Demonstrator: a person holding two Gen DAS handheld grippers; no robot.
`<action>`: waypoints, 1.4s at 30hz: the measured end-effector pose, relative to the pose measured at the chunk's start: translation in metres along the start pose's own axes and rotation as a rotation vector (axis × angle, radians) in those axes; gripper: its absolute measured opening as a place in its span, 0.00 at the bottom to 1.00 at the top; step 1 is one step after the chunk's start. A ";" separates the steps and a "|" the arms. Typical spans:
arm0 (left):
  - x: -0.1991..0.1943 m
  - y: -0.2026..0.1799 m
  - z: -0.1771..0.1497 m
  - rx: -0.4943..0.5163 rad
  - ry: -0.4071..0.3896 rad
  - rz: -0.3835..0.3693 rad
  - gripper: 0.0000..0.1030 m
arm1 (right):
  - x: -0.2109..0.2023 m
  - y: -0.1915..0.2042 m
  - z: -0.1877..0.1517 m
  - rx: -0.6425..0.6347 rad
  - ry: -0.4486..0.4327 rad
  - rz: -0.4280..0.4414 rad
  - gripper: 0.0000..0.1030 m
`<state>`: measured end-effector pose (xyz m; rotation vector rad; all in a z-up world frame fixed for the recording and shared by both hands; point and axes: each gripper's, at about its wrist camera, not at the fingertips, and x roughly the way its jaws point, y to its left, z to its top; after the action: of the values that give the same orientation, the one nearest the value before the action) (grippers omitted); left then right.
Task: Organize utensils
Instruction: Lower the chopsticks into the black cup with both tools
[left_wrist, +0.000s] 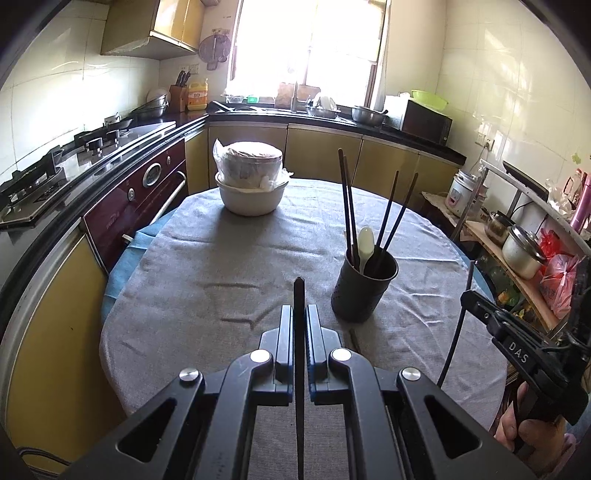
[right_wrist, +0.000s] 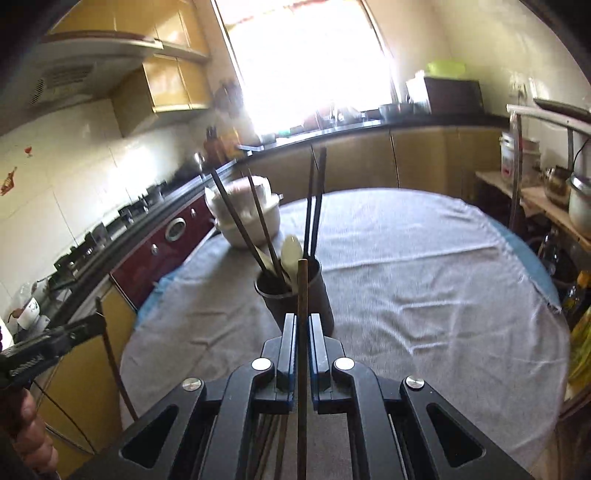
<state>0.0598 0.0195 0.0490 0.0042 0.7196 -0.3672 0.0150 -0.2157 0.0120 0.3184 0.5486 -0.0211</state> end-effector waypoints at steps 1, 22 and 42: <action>-0.001 0.000 0.000 -0.001 -0.002 -0.004 0.06 | -0.003 0.001 0.001 0.000 -0.015 0.003 0.06; -0.018 -0.009 0.021 0.016 -0.059 -0.025 0.06 | -0.041 0.001 0.031 0.008 -0.175 0.009 0.06; -0.026 -0.035 0.094 0.110 -0.135 -0.080 0.06 | -0.052 0.024 0.088 -0.108 -0.201 -0.029 0.06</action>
<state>0.0912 -0.0165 0.1412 0.0542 0.5662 -0.4789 0.0181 -0.2225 0.1167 0.1998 0.3533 -0.0508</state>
